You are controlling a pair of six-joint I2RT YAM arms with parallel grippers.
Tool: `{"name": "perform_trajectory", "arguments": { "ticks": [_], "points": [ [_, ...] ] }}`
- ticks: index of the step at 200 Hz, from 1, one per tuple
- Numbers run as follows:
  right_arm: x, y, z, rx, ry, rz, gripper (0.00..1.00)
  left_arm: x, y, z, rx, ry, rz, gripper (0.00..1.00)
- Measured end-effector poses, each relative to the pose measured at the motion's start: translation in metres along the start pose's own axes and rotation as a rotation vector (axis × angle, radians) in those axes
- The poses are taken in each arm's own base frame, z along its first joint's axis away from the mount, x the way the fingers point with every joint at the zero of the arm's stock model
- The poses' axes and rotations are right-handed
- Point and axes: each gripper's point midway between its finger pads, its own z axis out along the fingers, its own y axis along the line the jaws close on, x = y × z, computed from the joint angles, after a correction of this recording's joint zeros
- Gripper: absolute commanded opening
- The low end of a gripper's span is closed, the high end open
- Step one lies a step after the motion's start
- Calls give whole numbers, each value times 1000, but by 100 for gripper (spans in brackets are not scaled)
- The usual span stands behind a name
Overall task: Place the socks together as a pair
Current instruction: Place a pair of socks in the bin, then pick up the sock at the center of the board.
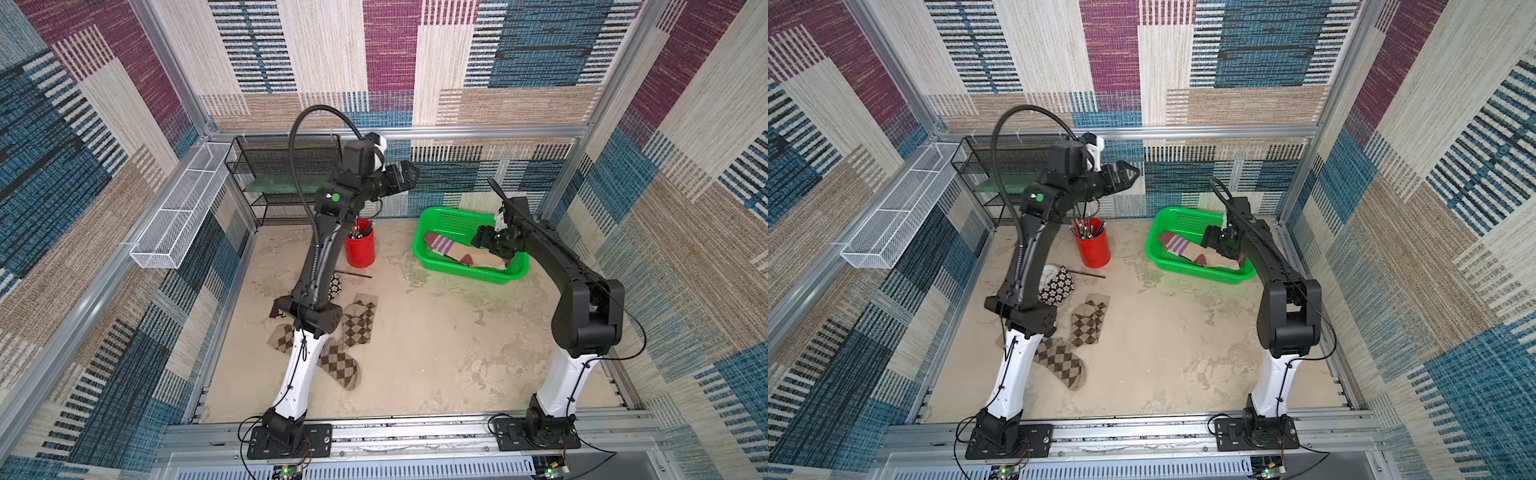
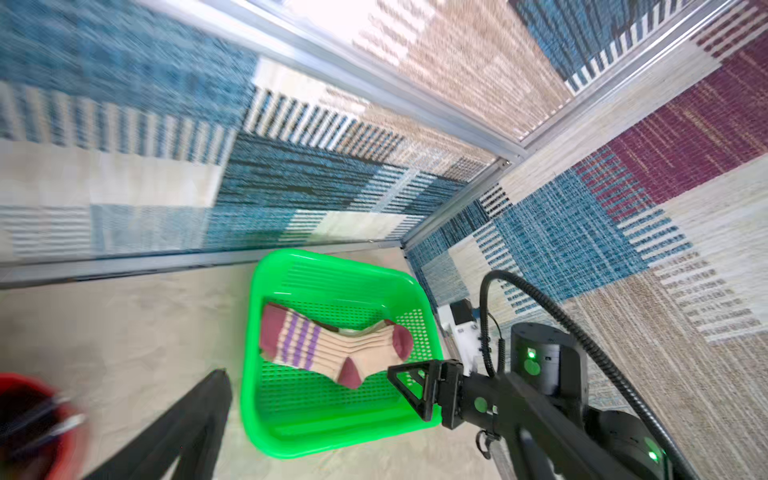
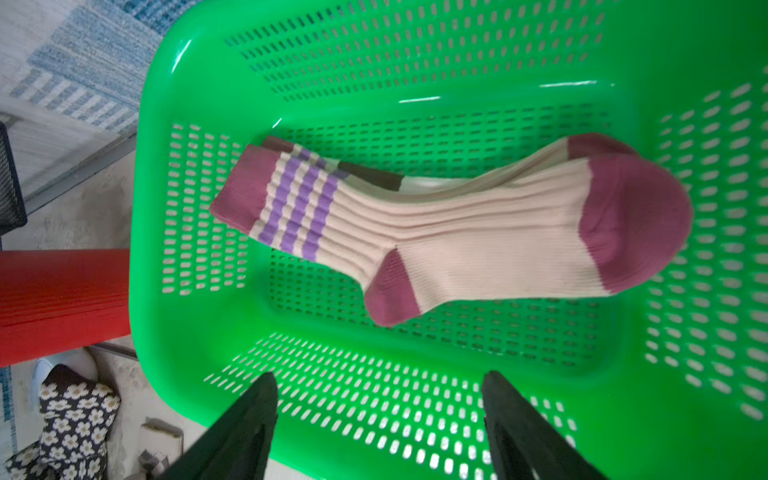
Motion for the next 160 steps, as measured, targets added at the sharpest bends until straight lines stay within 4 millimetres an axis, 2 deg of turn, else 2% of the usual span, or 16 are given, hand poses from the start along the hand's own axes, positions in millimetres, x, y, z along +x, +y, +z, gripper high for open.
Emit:
{"name": "perform_trajectory", "arguments": {
  "ticks": [7,18,22,32,43,53,60,80,98,110,124,132,145,160],
  "points": [
    [5,8,-2,-12,3,-22,85,-3,18,-12,-47,14,-11,99],
    [14,27,-8,-39,0,-68,89,3,49,-27,-144,62,-30,99],
    [17,35,-11,-53,-1,-90,90,8,62,-33,-194,86,-36,99],
    [27,56,-19,-96,-8,-142,91,24,79,-46,-273,159,-35,99],
    [42,79,-28,-155,-7,-192,91,41,82,-61,-309,232,-22,99],
    [55,92,-35,-197,-5,-223,93,46,82,-76,-333,263,6,99],
    [65,97,-37,-212,-1,-237,99,48,81,-85,-343,273,16,99],
    [105,108,-44,-263,44,-271,100,56,88,-107,-398,326,24,99],
    [136,116,-55,-306,63,-297,100,77,99,-115,-444,424,5,99],
    [153,120,-65,-343,62,-308,99,100,114,-118,-499,520,-9,99],
    [164,117,-75,-355,45,-295,99,140,130,-126,-546,652,-44,99],
    [170,116,-80,-364,37,-289,99,167,141,-136,-566,708,-69,99],
    [176,112,-85,-374,28,-275,99,212,152,-165,-583,760,-134,99],
    [184,108,-88,-378,24,-260,99,246,159,-181,-572,759,-187,99]
  ]
}}
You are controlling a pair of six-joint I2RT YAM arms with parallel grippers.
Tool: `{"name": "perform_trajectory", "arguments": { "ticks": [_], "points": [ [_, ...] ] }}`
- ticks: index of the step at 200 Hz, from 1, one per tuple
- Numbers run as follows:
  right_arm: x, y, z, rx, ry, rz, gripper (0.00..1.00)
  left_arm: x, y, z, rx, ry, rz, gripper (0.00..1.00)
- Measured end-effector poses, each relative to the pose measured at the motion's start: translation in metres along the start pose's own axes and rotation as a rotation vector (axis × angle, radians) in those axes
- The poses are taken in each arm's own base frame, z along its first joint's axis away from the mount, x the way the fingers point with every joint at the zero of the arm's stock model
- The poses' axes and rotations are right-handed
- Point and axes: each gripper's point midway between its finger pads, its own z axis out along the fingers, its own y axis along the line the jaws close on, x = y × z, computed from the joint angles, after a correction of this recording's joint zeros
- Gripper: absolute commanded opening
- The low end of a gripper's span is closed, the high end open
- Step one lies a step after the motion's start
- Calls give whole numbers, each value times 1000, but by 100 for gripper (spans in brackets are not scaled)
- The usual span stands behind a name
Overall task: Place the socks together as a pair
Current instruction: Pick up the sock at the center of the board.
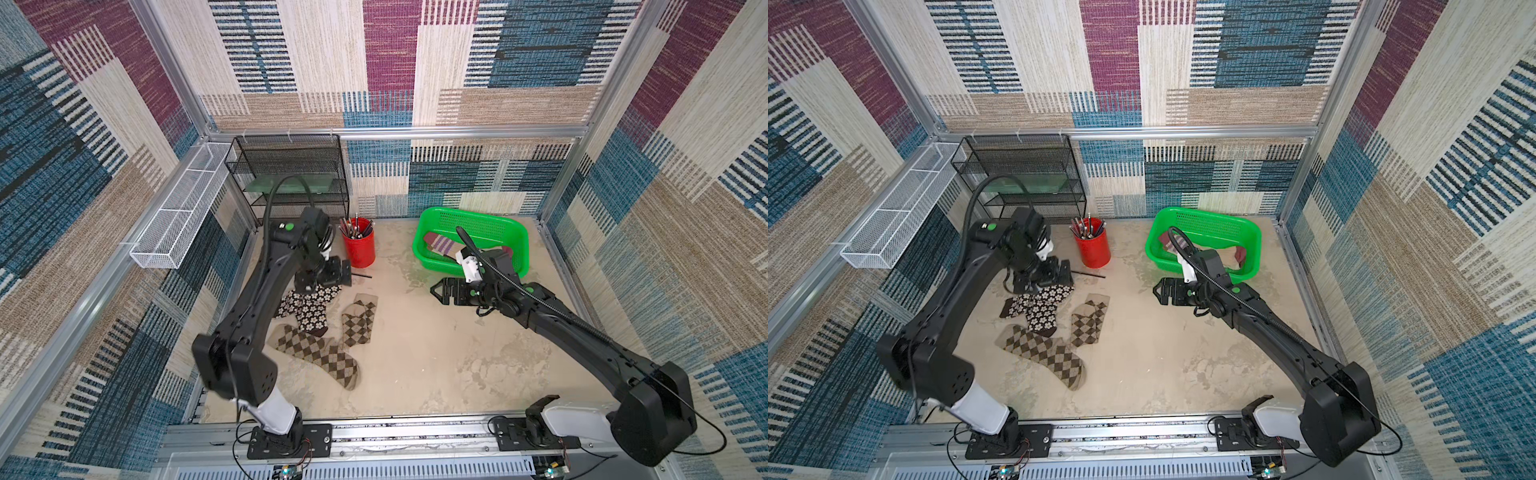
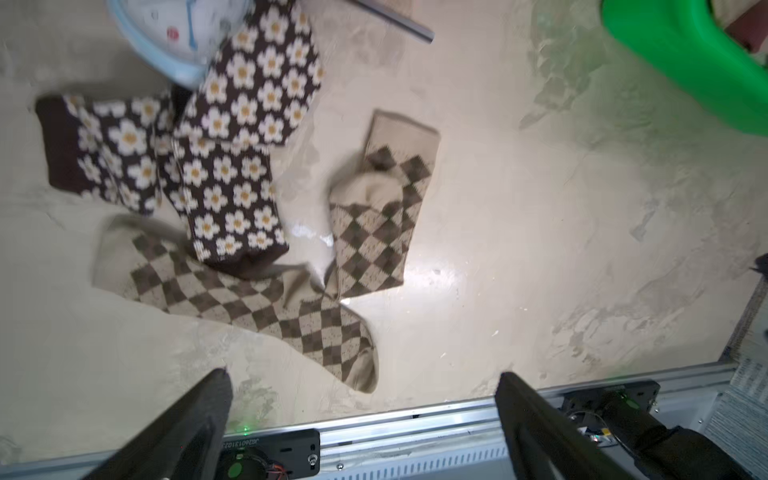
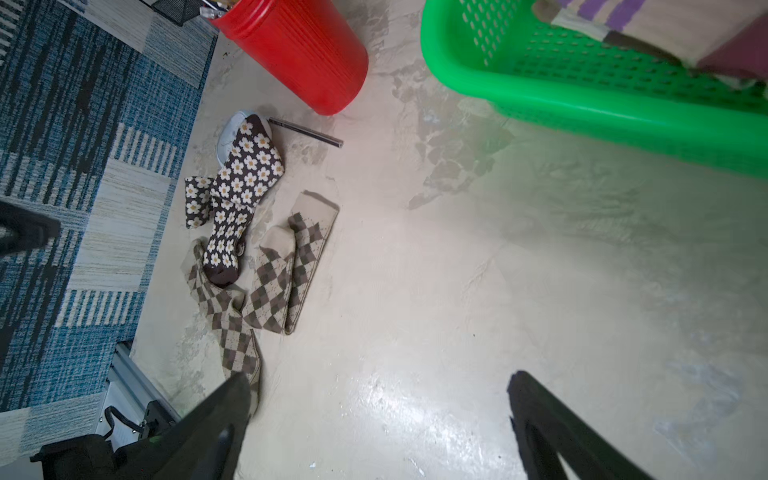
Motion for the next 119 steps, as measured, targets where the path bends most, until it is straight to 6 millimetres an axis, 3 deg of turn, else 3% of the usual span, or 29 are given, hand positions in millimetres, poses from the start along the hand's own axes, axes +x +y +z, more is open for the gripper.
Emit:
{"name": "perform_trajectory", "arguments": {
  "ticks": [14,33,76,119],
  "points": [
    [10,-1,2,-1,15,14,99,15,1,28,39,36,-14,99],
    [23,0,7,-6,47,16,99,18,4,70,58,71,-17,99],
    [46,12,23,-43,116,1,98,-6,0,107,102,-8,72,79],
    [50,22,25,-65,118,-1,98,-32,-1,148,83,28,164,65]
  ]
}}
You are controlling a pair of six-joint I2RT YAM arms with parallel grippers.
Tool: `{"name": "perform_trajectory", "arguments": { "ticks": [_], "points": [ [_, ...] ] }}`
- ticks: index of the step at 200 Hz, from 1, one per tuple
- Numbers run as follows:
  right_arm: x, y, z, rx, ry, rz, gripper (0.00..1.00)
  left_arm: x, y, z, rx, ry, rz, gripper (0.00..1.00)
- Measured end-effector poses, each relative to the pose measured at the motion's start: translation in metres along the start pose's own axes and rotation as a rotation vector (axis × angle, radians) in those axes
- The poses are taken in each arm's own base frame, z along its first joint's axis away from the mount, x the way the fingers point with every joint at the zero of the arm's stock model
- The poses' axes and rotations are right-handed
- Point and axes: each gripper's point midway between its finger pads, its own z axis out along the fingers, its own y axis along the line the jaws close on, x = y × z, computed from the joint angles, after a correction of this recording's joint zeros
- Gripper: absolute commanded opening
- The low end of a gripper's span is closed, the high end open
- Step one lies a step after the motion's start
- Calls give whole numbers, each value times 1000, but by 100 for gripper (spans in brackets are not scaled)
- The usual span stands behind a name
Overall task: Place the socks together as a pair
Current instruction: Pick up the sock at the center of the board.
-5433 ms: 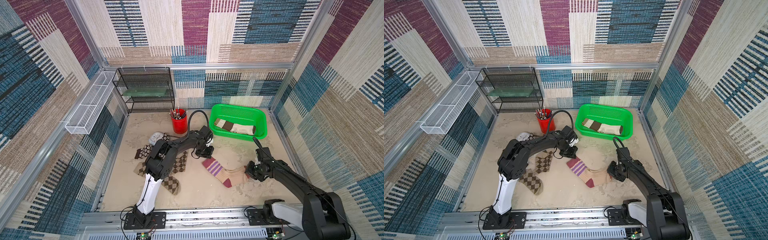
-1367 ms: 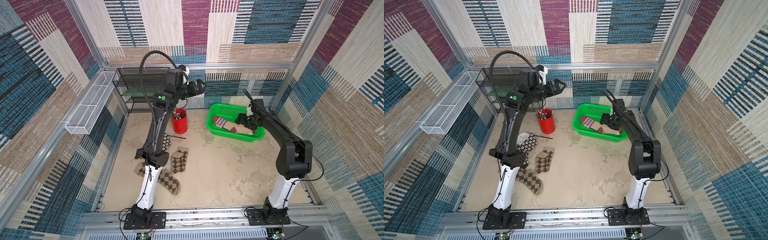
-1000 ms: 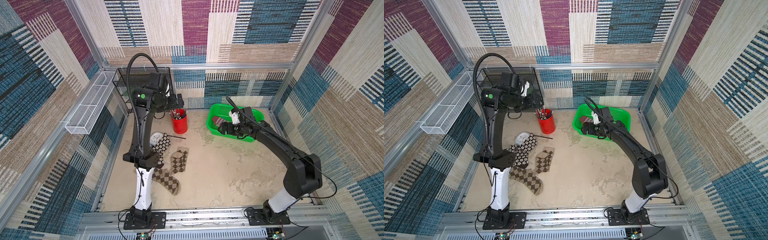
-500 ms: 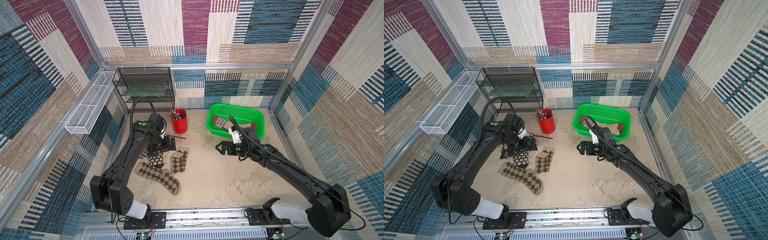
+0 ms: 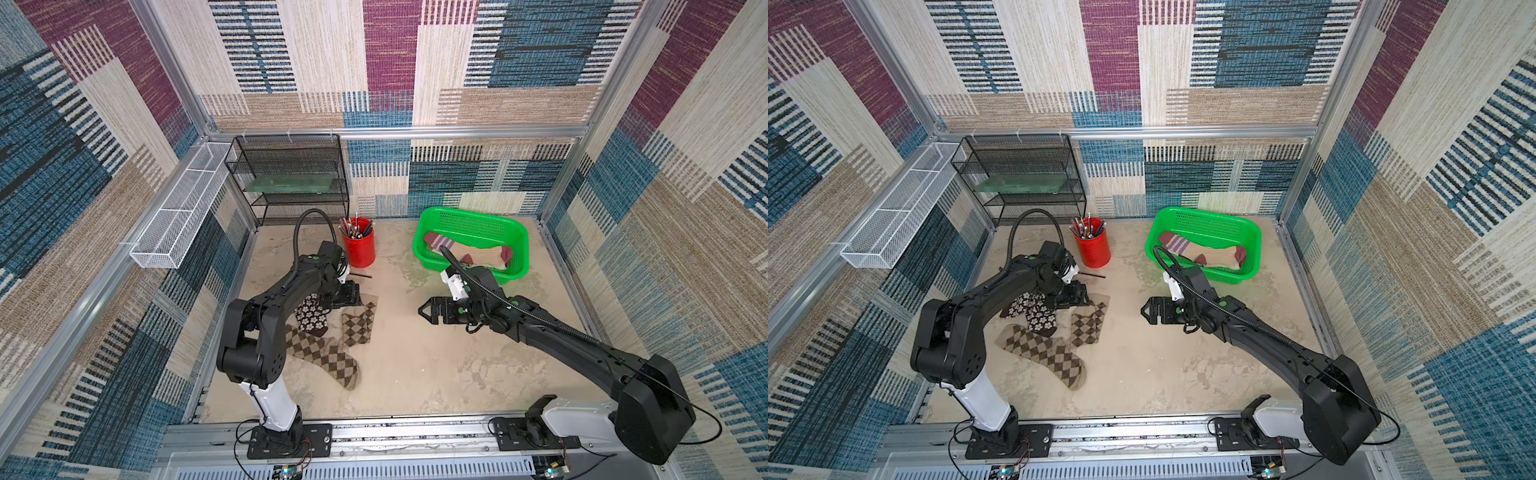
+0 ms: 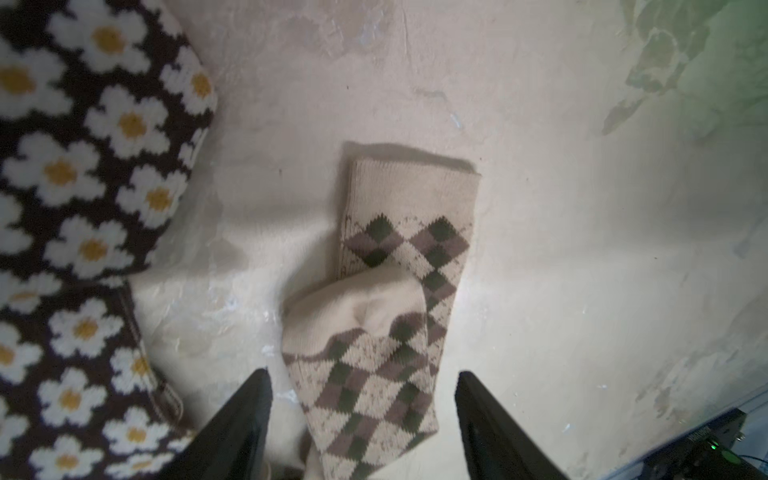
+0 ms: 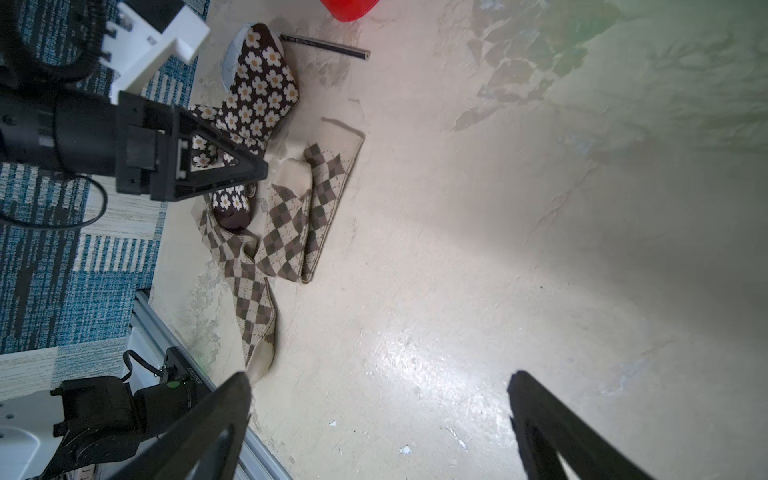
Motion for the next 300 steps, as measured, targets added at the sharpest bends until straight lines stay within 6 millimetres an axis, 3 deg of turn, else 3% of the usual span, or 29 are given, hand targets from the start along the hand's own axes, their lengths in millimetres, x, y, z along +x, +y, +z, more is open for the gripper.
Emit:
{"name": "perform_trajectory", "arguments": {
  "ticks": [30,81,102,125,143,184,247,274,300],
  "points": [
    [-1,4,-5,-11,-17,-6,98,-7,11,16,-54,28,39,62],
    [6,1,-7,-11,-14,22,98,-11,18,29,-80,59,89,43],
    [6,1,-7,-10,-14,26,99,-5,20,34,-83,83,106,40],
    [6,-1,-6,2,-16,28,99,4,23,38,-83,109,106,19],
    [5,-3,-3,10,-12,30,99,5,21,35,-74,109,105,10],
    [-5,1,-1,9,-20,28,99,2,11,10,-51,55,117,9],
    [-10,0,4,23,-17,22,99,3,-23,-43,82,-51,65,5],
    [-18,-8,1,35,-36,43,99,4,-65,-80,220,-136,44,4],
    [-26,-29,-6,65,-68,103,99,26,-109,-83,325,-127,51,3]
  ]
}}
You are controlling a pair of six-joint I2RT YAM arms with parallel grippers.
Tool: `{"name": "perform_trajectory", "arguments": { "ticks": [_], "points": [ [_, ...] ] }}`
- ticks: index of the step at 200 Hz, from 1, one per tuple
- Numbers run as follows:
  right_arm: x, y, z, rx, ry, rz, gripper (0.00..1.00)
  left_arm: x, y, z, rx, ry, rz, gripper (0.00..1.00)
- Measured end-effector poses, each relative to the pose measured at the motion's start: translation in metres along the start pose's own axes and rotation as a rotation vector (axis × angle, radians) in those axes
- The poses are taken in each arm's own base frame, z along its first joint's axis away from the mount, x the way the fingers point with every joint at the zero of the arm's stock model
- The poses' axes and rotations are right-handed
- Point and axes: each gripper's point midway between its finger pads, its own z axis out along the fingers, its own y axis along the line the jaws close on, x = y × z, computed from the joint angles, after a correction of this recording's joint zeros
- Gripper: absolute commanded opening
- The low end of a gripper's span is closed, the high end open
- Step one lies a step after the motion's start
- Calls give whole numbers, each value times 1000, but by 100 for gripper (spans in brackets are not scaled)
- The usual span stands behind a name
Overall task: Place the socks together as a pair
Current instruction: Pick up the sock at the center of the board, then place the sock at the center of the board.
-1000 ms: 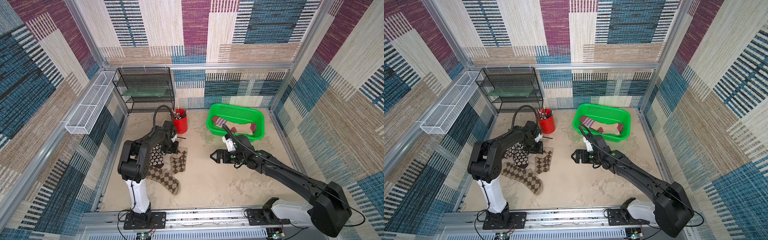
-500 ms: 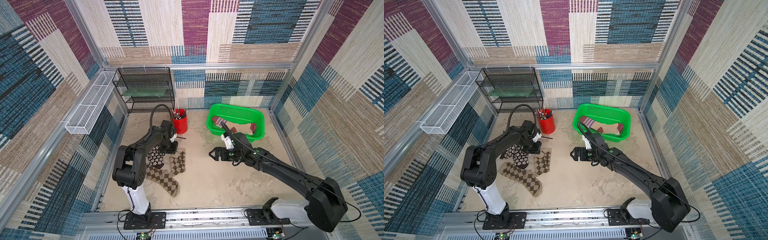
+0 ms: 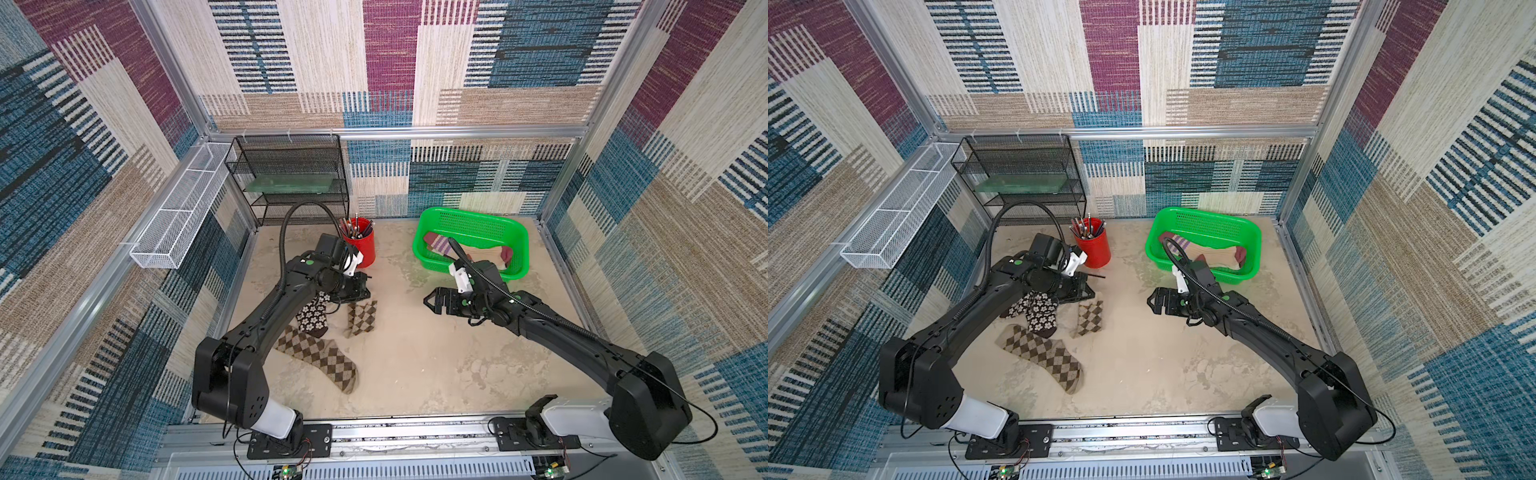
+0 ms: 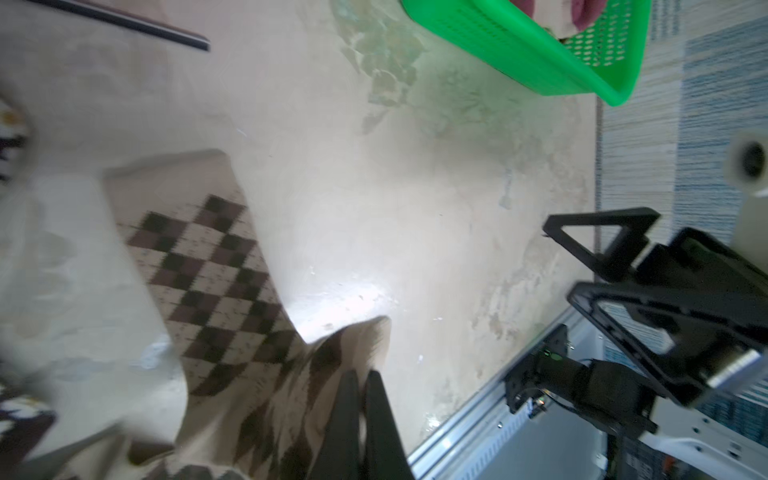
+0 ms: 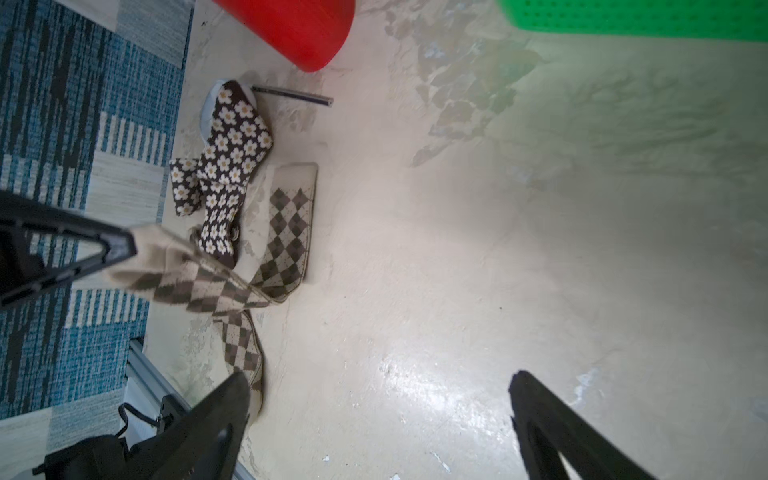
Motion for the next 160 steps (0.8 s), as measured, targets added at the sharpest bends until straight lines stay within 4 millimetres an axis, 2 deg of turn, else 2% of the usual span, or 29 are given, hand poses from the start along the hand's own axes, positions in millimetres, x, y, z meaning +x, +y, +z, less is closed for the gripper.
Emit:
{"name": "perform_trajectory", "arguments": {
  "ticks": [26,43,63,100,123,146,160],
  "points": [
    [-14,-17,-14,17,-52,51,99,33,-38,28,67,61,4,3],
    [-21,-31,-24,33,-87,84,100,44,-57,46,96,88,-7,3],
    [-25,-47,-38,57,-118,124,100,57,-68,69,98,106,-13,3],
    [-14,-70,-53,92,-125,176,99,80,-79,123,79,182,-45,3],
    [-6,-79,-61,109,-124,202,100,79,-100,142,104,196,-29,13],
    [-1,-86,-68,121,-126,223,99,81,-130,146,196,204,14,28],
    [2,-92,-71,132,-129,242,100,85,-139,145,247,228,11,38]
  ]
}}
